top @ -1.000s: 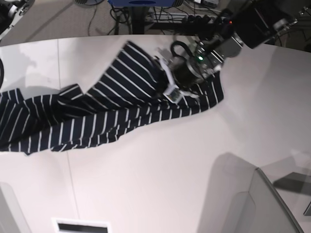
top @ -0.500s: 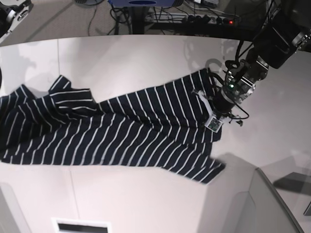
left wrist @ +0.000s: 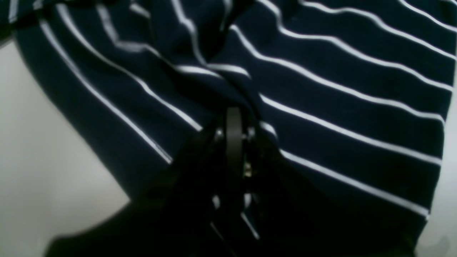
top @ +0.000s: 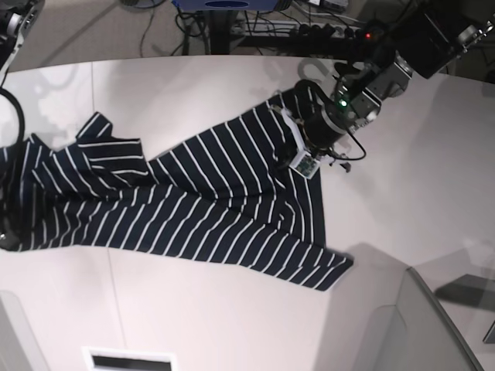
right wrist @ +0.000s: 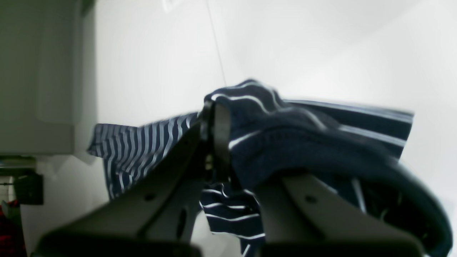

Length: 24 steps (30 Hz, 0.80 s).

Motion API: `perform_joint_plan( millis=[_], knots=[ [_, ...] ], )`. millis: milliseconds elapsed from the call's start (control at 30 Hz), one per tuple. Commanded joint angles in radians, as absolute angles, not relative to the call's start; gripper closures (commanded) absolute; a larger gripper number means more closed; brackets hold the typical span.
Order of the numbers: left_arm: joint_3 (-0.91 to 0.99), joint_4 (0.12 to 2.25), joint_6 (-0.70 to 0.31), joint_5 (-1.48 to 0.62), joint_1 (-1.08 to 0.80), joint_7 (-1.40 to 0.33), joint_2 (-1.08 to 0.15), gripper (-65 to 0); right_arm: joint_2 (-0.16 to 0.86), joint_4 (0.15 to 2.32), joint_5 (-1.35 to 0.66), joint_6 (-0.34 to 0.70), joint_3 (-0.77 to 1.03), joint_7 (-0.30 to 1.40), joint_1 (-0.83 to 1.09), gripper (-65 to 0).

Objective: Layout the t-shirt on the table in an organized manner, then fold the t-shirt properly

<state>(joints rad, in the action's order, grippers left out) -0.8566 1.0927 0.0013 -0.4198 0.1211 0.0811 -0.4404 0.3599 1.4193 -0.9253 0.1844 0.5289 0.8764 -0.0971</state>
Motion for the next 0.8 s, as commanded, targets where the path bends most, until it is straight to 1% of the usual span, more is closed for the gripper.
perform_joint_plan(
  millis=[0,133,300,333,367,400,433,467,533,567,600,700,767],
  knots=[
    [-0.852,1.112,0.004,-0.420,0.139,0.101,-0.450,0.0,0.387,1.417,-0.941,0.191,0.519,0.825,-0.111,-0.5],
    [-0.820,1.092,0.004,-0.420,0.134,0.101,-0.487,0.0,0.401,1.362,-0.918,0.191,0.470,0.716,-0.114,-0.5],
    [-0.740,1.101,0.004,-0.420,0.107,0.101,-0.558,0.0,0.395,1.334,-0.739,0.183,0.423,0.638,-0.145,-1.1],
    [-0.728,1.110,0.004,-0.420,0.105,0.101,-0.565,0.0,0.386,1.326,-0.705,0.183,0.420,0.638,-0.153,-2.7],
    [-0.713,1.118,0.004,-0.420,0.093,0.101,-0.576,0.0,0.372,1.320,-0.676,0.183,0.420,0.645,-0.166,-6.8],
    [-0.699,1.125,0.004,-0.420,0.084,0.101,-0.588,0.0,0.367,1.320,-0.654,0.186,0.420,0.665,-0.173,-13.8],
    [-0.685,1.142,0.004,-0.420,0.076,0.101,-0.596,0.0,0.366,1.325,-0.647,0.189,0.420,0.691,-0.176,-22.8],
    [-0.671,1.159,0.004,-0.420,0.071,0.101,-0.599,0.0,0.364,1.336,-0.647,0.189,0.424,0.723,-0.176,-34.1],
    [-0.631,1.196,0.004,-0.420,0.048,0.101,-0.601,0.0,0.363,1.391,-0.647,0.191,0.427,0.762,-0.165,-51.9],
    [-0.605,1.221,0.004,-0.420,0.031,0.101,-0.605,0.0,0.361,1.442,-0.648,0.191,0.432,0.762,-0.130,-56.7],
    [-0.587,1.242,0.004,-0.420,0.015,0.101,-0.604,0.0,0.357,1.503,-0.662,0.191,0.444,0.753,-0.088,-56.7],
    [-0.556,1.319,0.004,-0.420,-0.022,0.101,-0.598,0.0,0.295,1.702,-0.742,0.193,0.504,0.728,0.071,-53.6],
    [-0.556,1.348,0.004,-0.420,-0.031,0.101,-0.591,0.0,0.271,1.755,-0.786,0.193,0.504,0.751,0.166,-53.0]
  ],
)
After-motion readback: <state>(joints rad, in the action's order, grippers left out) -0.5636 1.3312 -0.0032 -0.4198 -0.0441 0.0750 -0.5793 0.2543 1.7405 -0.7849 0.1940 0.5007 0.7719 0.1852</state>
